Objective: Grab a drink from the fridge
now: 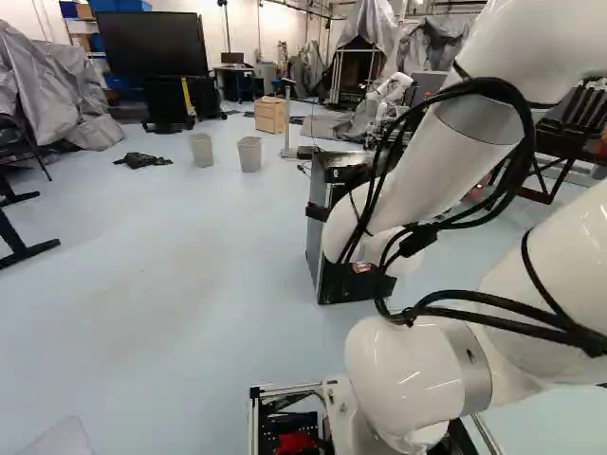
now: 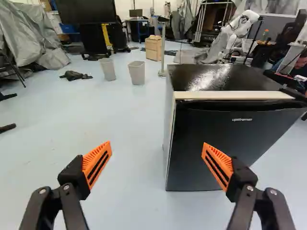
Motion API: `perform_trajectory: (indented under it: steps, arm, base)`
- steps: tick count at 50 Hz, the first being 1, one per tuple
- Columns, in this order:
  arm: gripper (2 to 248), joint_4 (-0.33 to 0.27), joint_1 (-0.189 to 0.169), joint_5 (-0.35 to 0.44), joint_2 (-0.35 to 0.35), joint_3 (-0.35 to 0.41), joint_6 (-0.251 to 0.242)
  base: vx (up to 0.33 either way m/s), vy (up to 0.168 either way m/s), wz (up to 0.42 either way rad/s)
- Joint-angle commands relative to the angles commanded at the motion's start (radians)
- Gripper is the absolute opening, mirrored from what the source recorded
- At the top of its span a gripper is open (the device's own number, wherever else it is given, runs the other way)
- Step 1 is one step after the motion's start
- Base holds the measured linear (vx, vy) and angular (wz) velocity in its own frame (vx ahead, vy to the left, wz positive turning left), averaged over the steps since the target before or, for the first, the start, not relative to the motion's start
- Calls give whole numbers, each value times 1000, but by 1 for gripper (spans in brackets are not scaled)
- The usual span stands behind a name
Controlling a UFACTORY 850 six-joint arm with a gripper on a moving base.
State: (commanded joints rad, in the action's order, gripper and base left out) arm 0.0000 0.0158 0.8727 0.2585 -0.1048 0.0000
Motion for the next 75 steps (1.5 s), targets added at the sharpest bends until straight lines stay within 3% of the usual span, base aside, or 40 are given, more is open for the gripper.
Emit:
perform_trajectory:
  steps: [13, 27, 75]
  arm:
    - [247, 22, 16, 0, -29, -25, 0]
    - [247, 98, 51, 0, -101, -89, 0]
    - [247, 586, 184, 24, -430, -316, 0]
  base:
    - [0, 0, -3]
    - [0, 0, 0]
    - [0, 0, 0]
